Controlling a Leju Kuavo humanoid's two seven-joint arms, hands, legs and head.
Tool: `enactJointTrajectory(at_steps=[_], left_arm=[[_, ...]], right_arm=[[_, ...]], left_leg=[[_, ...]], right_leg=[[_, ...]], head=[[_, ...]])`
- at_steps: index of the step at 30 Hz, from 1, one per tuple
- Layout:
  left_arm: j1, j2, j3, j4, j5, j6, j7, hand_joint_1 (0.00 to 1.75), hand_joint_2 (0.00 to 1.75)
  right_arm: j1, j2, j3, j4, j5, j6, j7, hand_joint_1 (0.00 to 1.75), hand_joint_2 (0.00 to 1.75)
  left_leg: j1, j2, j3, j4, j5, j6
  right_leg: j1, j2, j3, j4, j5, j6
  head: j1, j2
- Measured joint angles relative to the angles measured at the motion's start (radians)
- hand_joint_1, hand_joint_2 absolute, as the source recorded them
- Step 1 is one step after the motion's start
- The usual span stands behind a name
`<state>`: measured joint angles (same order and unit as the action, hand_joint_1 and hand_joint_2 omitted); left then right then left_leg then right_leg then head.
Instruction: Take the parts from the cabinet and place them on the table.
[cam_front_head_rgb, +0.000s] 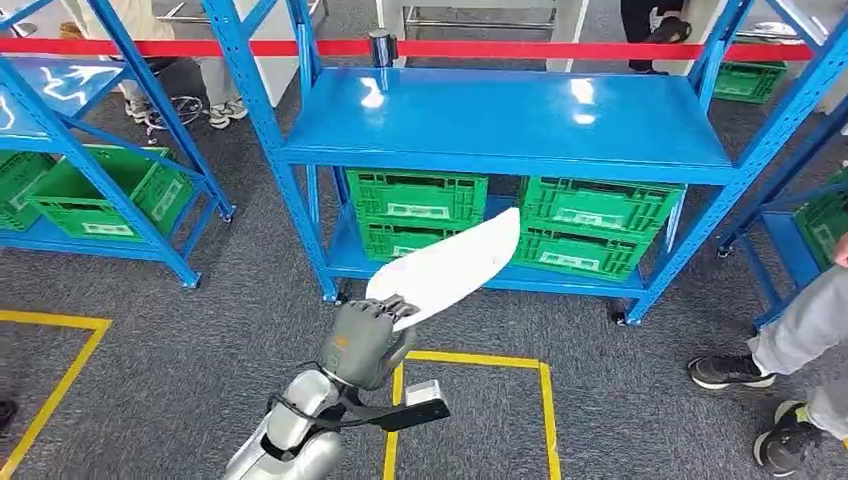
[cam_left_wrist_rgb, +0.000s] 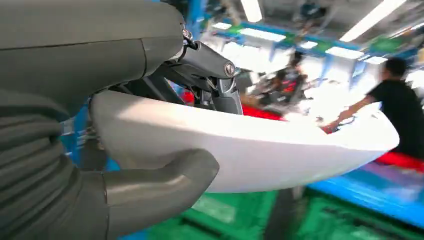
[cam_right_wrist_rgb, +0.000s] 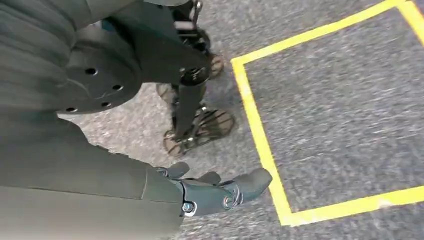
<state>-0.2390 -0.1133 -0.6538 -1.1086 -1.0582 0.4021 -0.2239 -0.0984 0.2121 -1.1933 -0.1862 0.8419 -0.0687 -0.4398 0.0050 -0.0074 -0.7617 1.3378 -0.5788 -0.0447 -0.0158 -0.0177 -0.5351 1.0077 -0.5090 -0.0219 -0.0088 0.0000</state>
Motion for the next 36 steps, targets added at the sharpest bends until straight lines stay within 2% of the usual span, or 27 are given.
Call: enactJointTrajectory(at_steps=[1, 2, 4, 5, 6, 9, 10, 11, 12, 14, 15, 16, 17, 19, 20, 22, 24, 25, 26, 27, 29, 30, 31, 32, 34, 35, 36], left_arm=[[0.016, 0.006, 0.016, -0.001, 0.0, 0.001, 0.0, 1.75, 1.75], [0.027, 0.01, 0.03, -0.002, -0.002, 0.003, 0.0, 1.75, 1.75], [0.041, 0.015, 0.054, -0.014, -0.013, 0.007, 0.001, 1.75, 1.75], [0.044, 0.016, 0.065, -0.021, -0.018, 0.009, 0.003, 1.75, 1.75], [0.052, 0.017, 0.075, -0.03, -0.027, 0.011, 0.007, 1.75, 1.75], [0.083, 0.022, 0.109, -0.066, -0.051, 0.011, 0.012, 1.75, 1.75], [0.091, 0.023, 0.116, -0.08, -0.055, 0.01, 0.013, 1.75, 1.75], [0.095, 0.024, 0.122, -0.092, -0.057, 0.01, 0.014, 1.75, 1.75], [0.101, 0.024, 0.126, -0.103, -0.059, 0.01, 0.015, 1.75, 1.75], [0.123, 0.026, 0.136, -0.124, -0.066, 0.008, 0.019, 1.75, 1.75], [0.136, 0.027, 0.14, -0.134, -0.07, 0.008, 0.02, 1.75, 1.75], [0.149, 0.029, 0.143, -0.143, -0.073, 0.006, 0.023, 1.75, 1.75], [0.161, 0.029, 0.147, -0.155, -0.074, 0.006, 0.024, 1.75, 1.75], [0.172, 0.029, 0.153, -0.174, -0.075, 0.0, 0.024, 1.75, 1.75], [0.174, 0.029, 0.156, -0.18, -0.076, -0.003, 0.024, 1.75, 1.75], [0.177, 0.029, 0.158, -0.185, -0.077, -0.008, 0.024, 1.75, 1.75], [0.187, 0.029, 0.159, -0.185, -0.079, -0.01, 0.023, 1.75, 1.75], [0.191, 0.03, 0.16, -0.186, -0.079, -0.009, 0.023, 1.75, 1.75], [0.193, 0.03, 0.162, -0.187, -0.078, -0.008, 0.023, 1.75, 1.75], [0.193, 0.03, 0.163, -0.187, -0.078, -0.006, 0.022, 1.75, 1.75], [0.203, 0.03, 0.163, -0.188, -0.076, -0.004, 0.022, 1.75, 1.75], [0.209, 0.03, 0.163, -0.189, -0.076, -0.004, 0.023, 1.75, 1.75], [0.216, 0.032, 0.163, -0.19, -0.076, -0.003, 0.024, 1.75, 1.75], [0.223, 0.032, 0.164, -0.196, -0.076, -0.003, 0.024, 1.75, 1.75], [0.23, 0.032, 0.164, -0.207, -0.076, 0.0, 0.024, 1.75, 1.75], [0.229, 0.033, 0.164, -0.212, -0.076, 0.003, 0.024, 1.75, 1.75], [0.229, 0.033, 0.164, -0.215, -0.077, 0.007, 0.025, 1.75, 1.75]], right_arm=[[0.002, 0.0, 0.0, 0.0, -0.007, -0.006, 0.0, 0.0, 1.75], [0.004, -0.002, 0.0, 0.0, -0.011, -0.007, -0.003, 0.0, 1.75], [0.005, -0.003, -0.001, 0.0, -0.024, -0.008, -0.011, 0.0, 1.75], [0.005, -0.004, -0.004, 0.0, -0.026, -0.009, -0.014, 0.0, 1.75], [0.005, -0.005, -0.007, 0.0, -0.026, -0.012, -0.013, 0.0, 1.75], [0.001, -0.008, -0.015, 0.0, -0.035, -0.019, -0.006, 0.0, 1.75], [0.0, -0.011, -0.017, 0.0, -0.038, -0.023, -0.004, 0.0, 1.75], [0.0, -0.013, -0.02, 0.0, -0.04, -0.026, -0.003, 0.0, 1.75], [0.001, -0.014, -0.023, 0.0, -0.045, -0.027, 0.0, 0.0, 1.75], [0.001, -0.018, -0.029, 0.0, -0.052, -0.028, 0.002, 0.0, 1.75], [0.002, -0.021, -0.032, 0.0, -0.054, -0.029, 0.002, 0.0, 1.75], [0.003, -0.023, -0.034, 0.0, -0.055, -0.029, 0.002, 0.0, 1.75], [0.004, -0.026, -0.039, 0.0, -0.056, -0.03, 0.003, 0.0, 1.75], [0.005, -0.033, -0.042, 0.0, -0.058, -0.039, 0.003, 0.0, 1.75], [0.005, -0.035, -0.045, 0.0, -0.061, -0.042, 0.004, 0.0, 1.75], [0.003, -0.038, -0.048, 0.0, -0.064, -0.047, 0.004, 0.0, 1.75], [0.004, -0.04, -0.048, 0.0, -0.065, -0.049, 0.003, 0.0, 1.75], [0.004, -0.04, -0.048, 0.0, -0.063, -0.048, 0.003, 0.0, 1.75], [0.005, -0.042, -0.049, 0.0, -0.059, -0.047, 0.003, 0.0, 1.75], [0.006, -0.044, -0.049, 0.0, -0.056, -0.046, 0.005, 0.0, 1.75], [0.01, -0.047, -0.049, 0.0, -0.051, -0.046, 0.008, 0.0, 1.75], [0.011, -0.05, -0.049, 0.0, -0.049, -0.046, 0.008, 0.0, 1.75], [0.011, -0.051, -0.049, 0.0, -0.048, -0.046, 0.008, 0.0, 1.75], [0.011, -0.051, -0.049, 0.0, -0.047, -0.046, 0.008, 0.0, 1.75], [0.01, -0.051, -0.049, 0.0, -0.046, -0.045, 0.006, 0.0, 1.75], [0.01, -0.051, -0.049, 0.0, -0.045, -0.042, 0.005, 0.0, 1.75], [0.01, -0.053, -0.049, 0.0, -0.044, -0.037, 0.002, 0.0, 1.75]], left_leg=[[0.001, 0.002, 0.023, -0.025, 0.02, 0.0], [0.002, 0.004, 0.068, -0.088, 0.052, 0.001], [0.002, 0.029, 0.185, -0.278, 0.11, 0.007], [-0.007, 0.045, 0.213, -0.319, 0.09, 0.017], [-0.011, 0.04, 0.202, -0.311, 0.105, 0.029], [-0.01, 0.025, 0.198, -0.326, 0.101, 0.051], [-0.003, 0.021, 0.202, -0.333, 0.107, 0.06], [-0.003, 0.015, 0.198, -0.334, 0.111, 0.066], [-0.003, 0.011, 0.195, -0.334, 0.113, 0.072], [-0.005, 0.0, 0.189, -0.332, 0.115, 0.074], [-0.006, -0.006, 0.187, -0.33, 0.115, 0.074], [-0.006, -0.013, 0.186, -0.327, 0.115, 0.074], [-0.006, -0.021, 0.185, -0.323, 0.116, 0.073], [-0.005, -0.038, 0.184, -0.317, 0.116, 0.069], [-0.009, -0.043, 0.179, -0.313, 0.116, 0.065], [-0.009, -0.053, 0.172, -0.313, 0.119, 0.05], [-0.007, -0.062, 0.171, -0.321, 0.127, 0.036], [-0.008, -0.053, 0.165, -0.312, 0.123, 0.033], [-0.009, -0.029, 0.154, -0.284, 0.099, 0.028], [-0.005, -0.015, 0.127, -0.225, 0.06, 0.024], [-0.001, -0.007, 0.055, -0.059, -0.018, 0.014], [0.001, -0.006, 0.036, -0.013, -0.03, 0.011], [0.004, -0.004, 0.039, -0.014, -0.019, 0.009], [0.006, 0.0, 0.066, -0.061, 0.013, 0.008], [0.007, 0.022, 0.164, -0.242, 0.092, 0.01], [0.005, 0.055, 0.198, -0.314, 0.092, 0.015], [-0.002, 0.05, 0.199, -0.317, 0.091, 0.026]], right_leg=[[0.0, -0.005, -0.003, 0.0, 0.002, 0.002], [0.0, -0.011, -0.003, 0.001, 0.003, 0.003], [0.001, -0.023, -0.002, 0.002, 0.004, 0.008], [0.006, -0.029, -0.004, 0.003, 0.004, 0.014], [0.006, -0.033, -0.002, 0.002, 0.006, 0.02], [0.007, -0.047, 0.0, 0.0, 0.007, 0.041], [0.001, -0.037, -0.002, 0.011, -0.003, 0.047], [0.002, -0.014, -0.02, 0.049, -0.032, 0.05], [0.001, 0.001, -0.054, 0.121, -0.075, 0.054], [0.001, 0.01, -0.133, 0.284, -0.143, 0.058], [0.001, 0.01, -0.152, 0.319, -0.145, 0.058], [0.001, 0.01, -0.147, 0.307, -0.124, 0.057], [0.001, 0.012, -0.119, 0.249, -0.084, 0.054], [0.001, 0.032, -0.024, 0.062, 0.005, 0.045], [0.002, 0.061, -0.003, 0.014, -0.007, 0.04], [0.007, 0.044, -0.009, 0.013, 0.0, 0.035], [0.008, 0.037, -0.011, 0.01, 0.007, 0.022], [-0.002, 0.027, -0.01, 0.002, 0.015, 0.014], [-0.002, 0.024, -0.012, 0.001, 0.016, 0.007], [-0.002, 0.017, -0.013, 0.002, 0.016, 0.004], [-0.001, 0.001, -0.016, 0.002, 0.016, 0.003], [-0.001, -0.007, -0.016, 0.002, 0.016, 0.003], [-0.001, -0.015, -0.016, 0.002, 0.015, 0.003], [-0.001, -0.022, -0.016, 0.003, 0.015, 0.004], [-0.002, -0.036, -0.012, 0.005, 0.013, 0.01], [0.0, -0.042, -0.01, 0.006, 0.011, 0.016], [0.005, -0.046, -0.012, 0.008, 0.009, 0.024]], head=[[-0.001, 0.0], [-0.002, 0.0], [-0.003, 0.0], [-0.004, 0.0], [0.0, 0.0], [0.0, 0.0], [0.0, 0.0], [0.003, 0.0], [0.008, 0.0], [0.01, 0.0], [0.01, 0.0], [0.01, 0.0], [0.01, 0.0], [0.012, 0.0], [0.012, 0.0], [0.011, 0.0], [0.012, 0.0], [0.013, 0.0], [0.007, 0.0], [-0.001, 0.0], [-0.002, 0.0], [-0.003, 0.0], [-0.003, 0.0], [-0.003, 0.0], [-0.005, 0.0], [-0.006, 0.0], [-0.005, 0.0]])
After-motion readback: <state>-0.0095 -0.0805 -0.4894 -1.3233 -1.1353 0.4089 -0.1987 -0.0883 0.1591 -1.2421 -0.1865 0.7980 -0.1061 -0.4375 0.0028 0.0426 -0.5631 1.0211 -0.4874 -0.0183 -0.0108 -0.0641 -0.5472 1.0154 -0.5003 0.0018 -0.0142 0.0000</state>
